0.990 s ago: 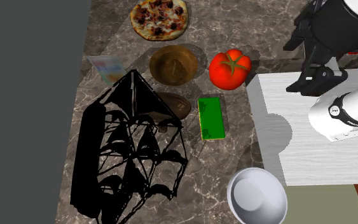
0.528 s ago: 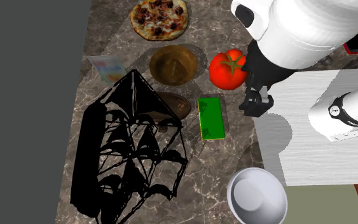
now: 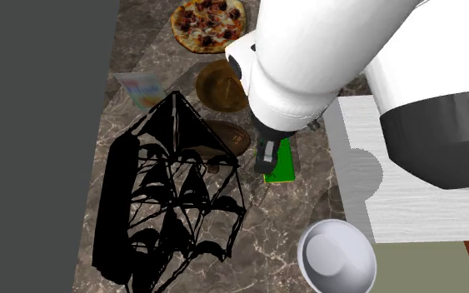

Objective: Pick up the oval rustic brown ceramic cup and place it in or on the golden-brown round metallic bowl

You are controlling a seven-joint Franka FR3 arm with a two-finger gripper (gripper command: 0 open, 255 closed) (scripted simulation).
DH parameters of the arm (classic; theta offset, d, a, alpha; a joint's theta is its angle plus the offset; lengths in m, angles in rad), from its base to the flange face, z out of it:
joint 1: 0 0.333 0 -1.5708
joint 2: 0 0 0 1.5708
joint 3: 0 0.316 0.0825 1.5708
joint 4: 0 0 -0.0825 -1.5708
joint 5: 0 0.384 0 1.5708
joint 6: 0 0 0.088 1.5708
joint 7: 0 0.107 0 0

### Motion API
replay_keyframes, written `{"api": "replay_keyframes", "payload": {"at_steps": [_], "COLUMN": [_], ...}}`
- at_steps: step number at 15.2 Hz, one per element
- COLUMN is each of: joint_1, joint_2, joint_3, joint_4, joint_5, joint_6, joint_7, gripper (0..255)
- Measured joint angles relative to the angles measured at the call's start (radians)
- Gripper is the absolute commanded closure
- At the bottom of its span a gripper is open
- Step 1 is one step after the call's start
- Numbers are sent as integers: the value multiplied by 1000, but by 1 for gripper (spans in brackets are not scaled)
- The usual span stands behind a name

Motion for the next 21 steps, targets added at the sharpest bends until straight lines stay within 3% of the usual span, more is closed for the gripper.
{"api": "replay_keyframes", "payload": {"at_steps": [11,21], "joint_1": [28,26], "joint_2": [396,439], "joint_3": [-13,-21], "joint_4": [385,365], "joint_5": [-46,-54], "joint_6": [38,113], "joint_7": [120,127], "gripper": [0,0]}}
